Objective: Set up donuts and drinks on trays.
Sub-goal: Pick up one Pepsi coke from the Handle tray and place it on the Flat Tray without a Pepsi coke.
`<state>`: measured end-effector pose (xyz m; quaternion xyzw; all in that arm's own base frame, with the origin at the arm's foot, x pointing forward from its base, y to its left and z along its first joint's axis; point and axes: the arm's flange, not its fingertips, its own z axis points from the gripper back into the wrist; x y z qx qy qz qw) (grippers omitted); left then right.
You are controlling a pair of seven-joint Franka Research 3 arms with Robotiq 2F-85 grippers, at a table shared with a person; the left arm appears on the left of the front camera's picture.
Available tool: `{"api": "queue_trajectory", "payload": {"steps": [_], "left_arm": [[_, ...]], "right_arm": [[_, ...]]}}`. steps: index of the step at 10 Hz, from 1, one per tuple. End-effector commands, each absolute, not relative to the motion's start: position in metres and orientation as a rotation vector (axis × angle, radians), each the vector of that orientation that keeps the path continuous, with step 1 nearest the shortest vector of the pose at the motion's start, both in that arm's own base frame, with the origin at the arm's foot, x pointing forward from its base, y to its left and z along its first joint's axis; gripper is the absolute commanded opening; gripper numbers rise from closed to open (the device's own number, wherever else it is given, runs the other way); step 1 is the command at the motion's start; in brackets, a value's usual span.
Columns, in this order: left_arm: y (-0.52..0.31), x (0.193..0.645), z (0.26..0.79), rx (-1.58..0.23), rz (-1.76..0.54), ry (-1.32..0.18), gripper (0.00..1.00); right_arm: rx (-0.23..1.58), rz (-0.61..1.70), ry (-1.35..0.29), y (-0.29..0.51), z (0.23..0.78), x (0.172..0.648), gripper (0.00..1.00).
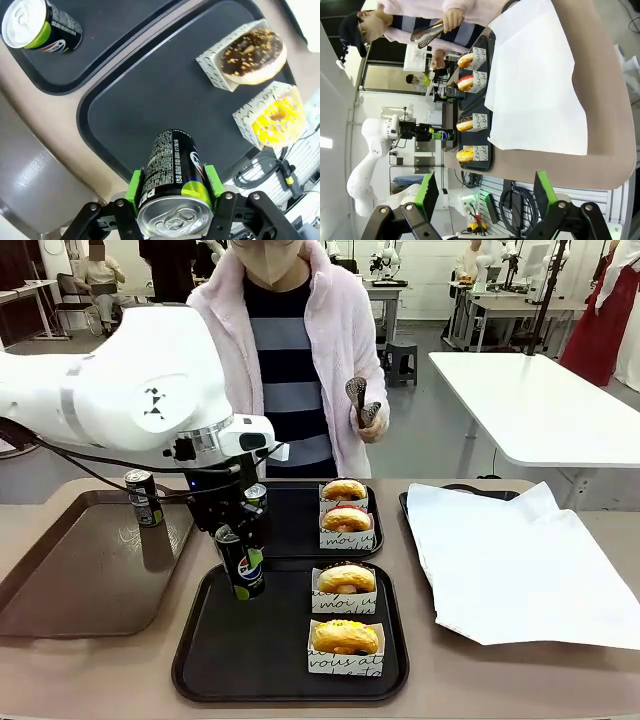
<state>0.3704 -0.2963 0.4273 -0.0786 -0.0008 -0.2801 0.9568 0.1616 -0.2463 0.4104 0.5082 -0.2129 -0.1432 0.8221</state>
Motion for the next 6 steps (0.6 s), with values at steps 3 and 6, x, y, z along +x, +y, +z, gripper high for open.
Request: {"api": "queue_trajectory", "payload": {"steps": [3,6], "left_arm": [[-0.307,0.382,0.403,-0.082,-0.459,-0.053,0.59],[-0.311,0.380,0.387,-0.044,-0.447,-0.086,0.59]], "right_arm": [[1.088,-0.300,-0.450,-0.246,0.409,0.161,1.00],[1.088,-0.300,-0.450,-0.246,0.409,0.161,1.00]]}}
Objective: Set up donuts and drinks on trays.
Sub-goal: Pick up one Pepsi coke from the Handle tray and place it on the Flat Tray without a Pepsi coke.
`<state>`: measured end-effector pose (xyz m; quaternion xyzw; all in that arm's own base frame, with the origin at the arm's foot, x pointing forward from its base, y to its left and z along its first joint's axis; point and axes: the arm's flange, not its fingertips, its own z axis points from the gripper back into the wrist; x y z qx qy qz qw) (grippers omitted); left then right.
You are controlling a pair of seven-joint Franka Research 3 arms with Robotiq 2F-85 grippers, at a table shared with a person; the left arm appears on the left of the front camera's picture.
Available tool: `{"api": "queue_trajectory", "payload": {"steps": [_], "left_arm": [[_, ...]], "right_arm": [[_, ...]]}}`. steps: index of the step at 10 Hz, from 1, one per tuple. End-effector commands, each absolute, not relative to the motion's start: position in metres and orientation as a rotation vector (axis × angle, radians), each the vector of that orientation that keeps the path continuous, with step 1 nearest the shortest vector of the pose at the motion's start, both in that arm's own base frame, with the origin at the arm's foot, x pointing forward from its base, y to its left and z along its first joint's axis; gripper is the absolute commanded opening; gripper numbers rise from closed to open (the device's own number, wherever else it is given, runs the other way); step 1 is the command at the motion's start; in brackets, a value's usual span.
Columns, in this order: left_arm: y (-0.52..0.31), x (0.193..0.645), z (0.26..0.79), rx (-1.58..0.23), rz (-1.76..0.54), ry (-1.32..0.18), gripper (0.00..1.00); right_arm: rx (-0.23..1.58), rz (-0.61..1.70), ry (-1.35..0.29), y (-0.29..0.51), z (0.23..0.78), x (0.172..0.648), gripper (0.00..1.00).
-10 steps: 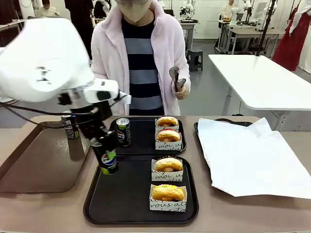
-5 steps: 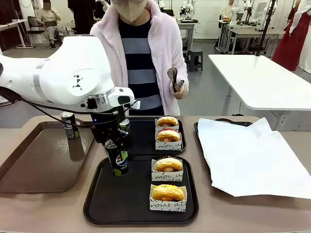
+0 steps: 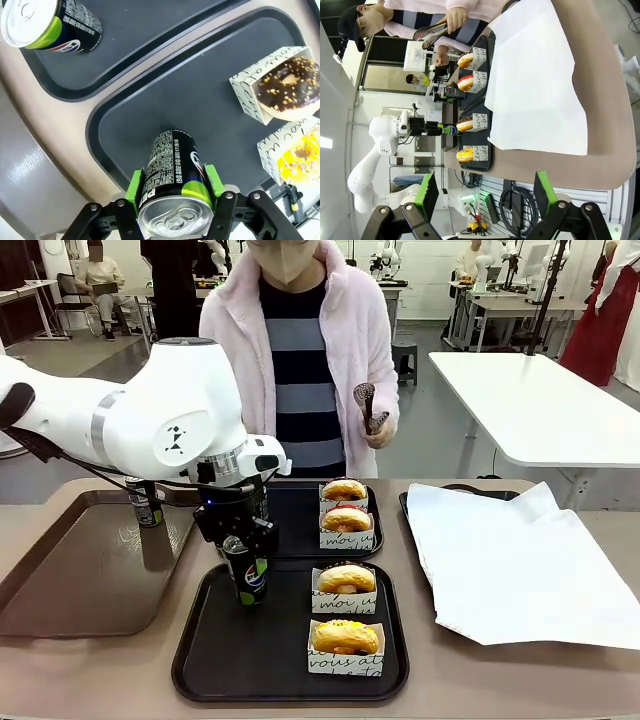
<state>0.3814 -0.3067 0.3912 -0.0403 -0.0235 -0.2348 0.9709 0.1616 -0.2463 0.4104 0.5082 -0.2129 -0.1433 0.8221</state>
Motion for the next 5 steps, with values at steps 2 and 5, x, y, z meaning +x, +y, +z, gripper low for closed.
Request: {"api": "queue_trajectory", "payload": {"steps": [2,5], "left_arm": [[-0.3107,0.3794,0.3841,-0.035,-0.447,-0.114,0.59],[-0.3117,0.3801,0.3796,-0.024,-0.451,-0.123,0.59]], "right_arm": [[1.088,-0.300,-0.450,-0.2462,0.4086,0.1609,1.00],[1.088,-0.300,-0.450,-0.2462,0.4086,0.1609,1.00]]}}
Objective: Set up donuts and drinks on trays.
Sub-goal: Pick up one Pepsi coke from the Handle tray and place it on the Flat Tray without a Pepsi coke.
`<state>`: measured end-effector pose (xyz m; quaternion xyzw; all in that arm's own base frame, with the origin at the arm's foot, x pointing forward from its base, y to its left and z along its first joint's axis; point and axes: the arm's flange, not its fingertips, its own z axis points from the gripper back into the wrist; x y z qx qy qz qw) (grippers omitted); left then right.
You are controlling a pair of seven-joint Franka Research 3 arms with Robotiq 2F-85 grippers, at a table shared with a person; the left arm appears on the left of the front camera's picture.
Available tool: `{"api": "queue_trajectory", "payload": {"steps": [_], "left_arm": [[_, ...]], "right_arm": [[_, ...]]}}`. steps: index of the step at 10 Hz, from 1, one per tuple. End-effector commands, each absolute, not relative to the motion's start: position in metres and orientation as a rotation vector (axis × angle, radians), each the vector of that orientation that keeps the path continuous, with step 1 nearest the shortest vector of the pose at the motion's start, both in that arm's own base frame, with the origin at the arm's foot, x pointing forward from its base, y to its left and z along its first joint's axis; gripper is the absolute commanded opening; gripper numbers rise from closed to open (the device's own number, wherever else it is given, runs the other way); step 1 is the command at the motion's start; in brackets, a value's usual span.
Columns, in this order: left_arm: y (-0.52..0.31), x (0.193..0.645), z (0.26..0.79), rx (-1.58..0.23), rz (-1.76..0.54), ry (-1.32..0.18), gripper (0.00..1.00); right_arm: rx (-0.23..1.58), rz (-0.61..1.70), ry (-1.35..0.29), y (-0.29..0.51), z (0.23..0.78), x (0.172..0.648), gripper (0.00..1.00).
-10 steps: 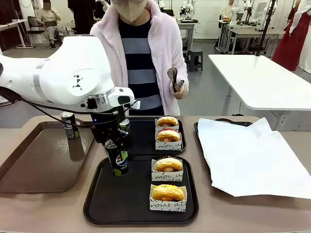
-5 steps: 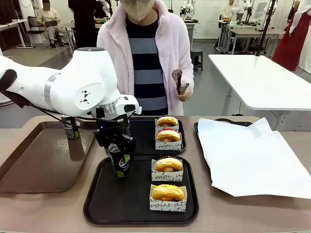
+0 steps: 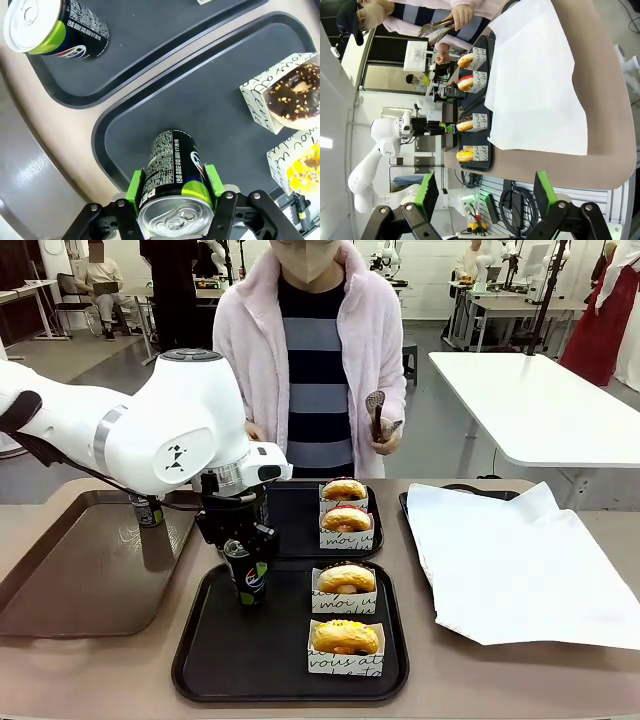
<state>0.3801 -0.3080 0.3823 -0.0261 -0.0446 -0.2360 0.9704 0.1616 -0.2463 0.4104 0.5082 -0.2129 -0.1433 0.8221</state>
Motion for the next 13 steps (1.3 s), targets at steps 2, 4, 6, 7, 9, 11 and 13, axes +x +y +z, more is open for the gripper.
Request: {"api": "queue_trajectory", "payload": {"steps": [2,4,6,7,9,11,13], "left_arm": [[-0.312,0.383,0.375,-0.008,-0.457,-0.107,0.59],[-0.313,0.384,0.372,-0.002,-0.463,-0.104,0.59],[-0.312,0.383,0.372,-0.005,-0.470,-0.112,1.00],[-0.311,0.383,0.375,-0.009,-0.471,-0.113,1.00],[-0.309,0.383,0.379,-0.017,-0.459,-0.115,1.00],[-0.306,0.382,0.388,-0.030,-0.446,-0.117,1.00],[-0.305,0.375,0.411,-0.023,-0.436,-0.122,1.00]], "right_arm": [[1.088,-0.300,-0.450,-0.246,0.409,0.161,1.00],[1.088,-0.300,-0.450,-0.246,0.409,0.161,1.00],[1.088,-0.300,-0.450,-0.246,0.409,0.161,1.00],[1.088,-0.300,-0.450,-0.246,0.409,0.161,1.00],[1.088,-0.300,-0.450,-0.246,0.409,0.161,1.00],[1.088,-0.300,-0.450,-0.246,0.409,0.161,1.00],[1.088,-0.300,-0.450,-0.246,0.409,0.161,1.00]]}}
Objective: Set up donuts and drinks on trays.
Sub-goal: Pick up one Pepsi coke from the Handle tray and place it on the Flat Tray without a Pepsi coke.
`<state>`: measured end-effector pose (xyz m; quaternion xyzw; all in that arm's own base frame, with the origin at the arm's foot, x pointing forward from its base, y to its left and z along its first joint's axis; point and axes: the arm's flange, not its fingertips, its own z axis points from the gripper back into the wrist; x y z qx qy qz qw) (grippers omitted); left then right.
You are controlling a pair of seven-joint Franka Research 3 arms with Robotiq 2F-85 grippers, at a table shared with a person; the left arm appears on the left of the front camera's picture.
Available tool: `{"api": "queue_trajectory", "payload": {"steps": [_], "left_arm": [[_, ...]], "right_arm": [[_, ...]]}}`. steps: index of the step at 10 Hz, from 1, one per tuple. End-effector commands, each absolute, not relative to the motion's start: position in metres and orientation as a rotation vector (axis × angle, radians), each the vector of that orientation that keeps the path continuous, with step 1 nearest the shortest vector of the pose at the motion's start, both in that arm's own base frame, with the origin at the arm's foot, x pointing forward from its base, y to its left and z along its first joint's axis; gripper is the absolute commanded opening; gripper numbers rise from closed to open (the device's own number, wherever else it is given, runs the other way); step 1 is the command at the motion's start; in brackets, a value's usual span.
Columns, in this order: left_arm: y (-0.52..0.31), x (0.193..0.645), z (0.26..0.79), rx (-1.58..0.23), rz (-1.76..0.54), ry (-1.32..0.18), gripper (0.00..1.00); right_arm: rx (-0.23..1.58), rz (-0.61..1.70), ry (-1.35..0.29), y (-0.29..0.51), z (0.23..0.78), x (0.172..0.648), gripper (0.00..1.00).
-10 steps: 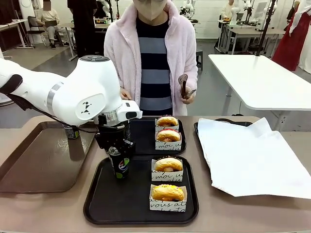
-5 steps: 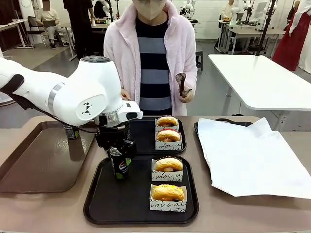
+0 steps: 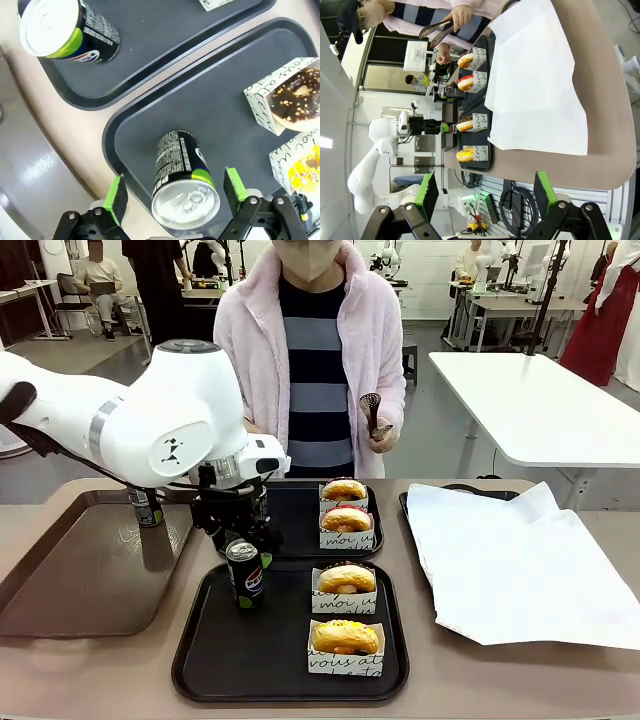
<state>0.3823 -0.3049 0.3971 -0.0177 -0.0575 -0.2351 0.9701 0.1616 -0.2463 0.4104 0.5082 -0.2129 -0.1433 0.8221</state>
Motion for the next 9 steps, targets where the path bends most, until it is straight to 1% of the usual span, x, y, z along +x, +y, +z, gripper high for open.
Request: {"api": "queue_trajectory", "payload": {"steps": [1,4,6,7,8,9], "left_arm": [[-0.304,0.370,0.422,-0.008,-0.433,-0.115,1.00],[-0.301,0.356,0.439,-0.015,-0.458,-0.122,1.00],[-0.295,0.347,0.447,-0.038,-0.445,-0.100,1.00],[-0.291,0.347,0.449,-0.038,-0.455,-0.079,1.00],[-0.299,0.356,0.446,-0.014,-0.465,-0.117,1.00],[-0.299,0.356,0.446,-0.014,-0.465,-0.117,1.00]], "right_arm": [[1.088,-0.300,-0.450,-0.246,0.409,0.161,1.00],[1.088,-0.300,-0.450,-0.246,0.409,0.161,1.00],[1.088,-0.300,-0.450,-0.246,0.409,0.161,1.00],[1.088,-0.300,-0.450,-0.246,0.409,0.161,1.00],[1.088,-0.300,-0.450,-0.246,0.409,0.161,1.00],[1.088,-0.300,-0.450,-0.246,0.409,0.161,1.00]]}}
